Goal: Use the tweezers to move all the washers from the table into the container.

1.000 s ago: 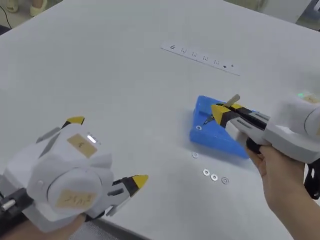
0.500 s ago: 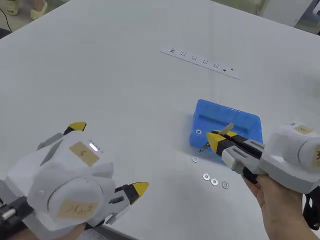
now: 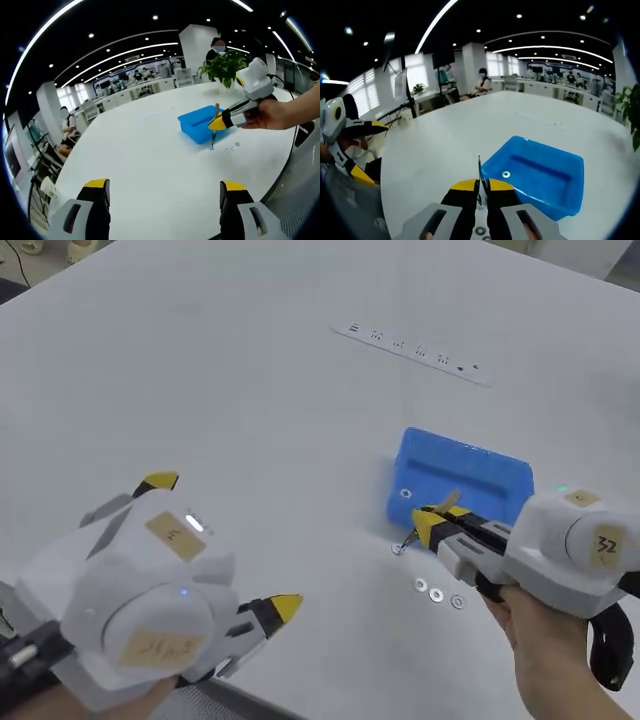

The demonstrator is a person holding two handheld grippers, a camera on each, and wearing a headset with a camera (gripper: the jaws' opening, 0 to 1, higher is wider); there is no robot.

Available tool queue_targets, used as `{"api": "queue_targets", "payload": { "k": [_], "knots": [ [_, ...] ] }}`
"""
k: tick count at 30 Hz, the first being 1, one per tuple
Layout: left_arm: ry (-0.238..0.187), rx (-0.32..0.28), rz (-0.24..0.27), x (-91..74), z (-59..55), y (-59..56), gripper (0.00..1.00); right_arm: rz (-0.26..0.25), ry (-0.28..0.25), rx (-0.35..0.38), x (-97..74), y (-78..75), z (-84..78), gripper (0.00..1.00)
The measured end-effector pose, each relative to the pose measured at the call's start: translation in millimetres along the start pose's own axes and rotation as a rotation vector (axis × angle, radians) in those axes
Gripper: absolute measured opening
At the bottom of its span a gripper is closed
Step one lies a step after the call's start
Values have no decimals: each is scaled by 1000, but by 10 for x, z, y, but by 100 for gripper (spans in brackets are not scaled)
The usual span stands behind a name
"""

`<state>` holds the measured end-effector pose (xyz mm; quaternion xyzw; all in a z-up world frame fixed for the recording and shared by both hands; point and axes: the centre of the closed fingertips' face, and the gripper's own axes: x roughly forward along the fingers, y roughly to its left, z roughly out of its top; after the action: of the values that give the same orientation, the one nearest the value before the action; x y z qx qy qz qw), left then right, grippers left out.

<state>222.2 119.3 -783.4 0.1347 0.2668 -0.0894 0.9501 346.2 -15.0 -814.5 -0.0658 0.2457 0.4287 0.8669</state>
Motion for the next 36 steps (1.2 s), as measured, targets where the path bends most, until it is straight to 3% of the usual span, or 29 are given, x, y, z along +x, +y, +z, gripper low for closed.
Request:
{"api": "queue_targets", "payload": {
  "k": [11,18,29,36],
  "knots": [
    [6,3,-3,6,-8,-8,93,-6,0,-10,30,8,-32,3],
    [9,4,-1,7,-12,-5,93,-9,9,-53,6,29,-55,2],
    [2,7,10,-3,-1,15,93,52,65,-77,-49,82,-82,1],
    [9,2,9,3,-17,18,93,63,67,-87,-154,135,-25,1]
  ]
}}
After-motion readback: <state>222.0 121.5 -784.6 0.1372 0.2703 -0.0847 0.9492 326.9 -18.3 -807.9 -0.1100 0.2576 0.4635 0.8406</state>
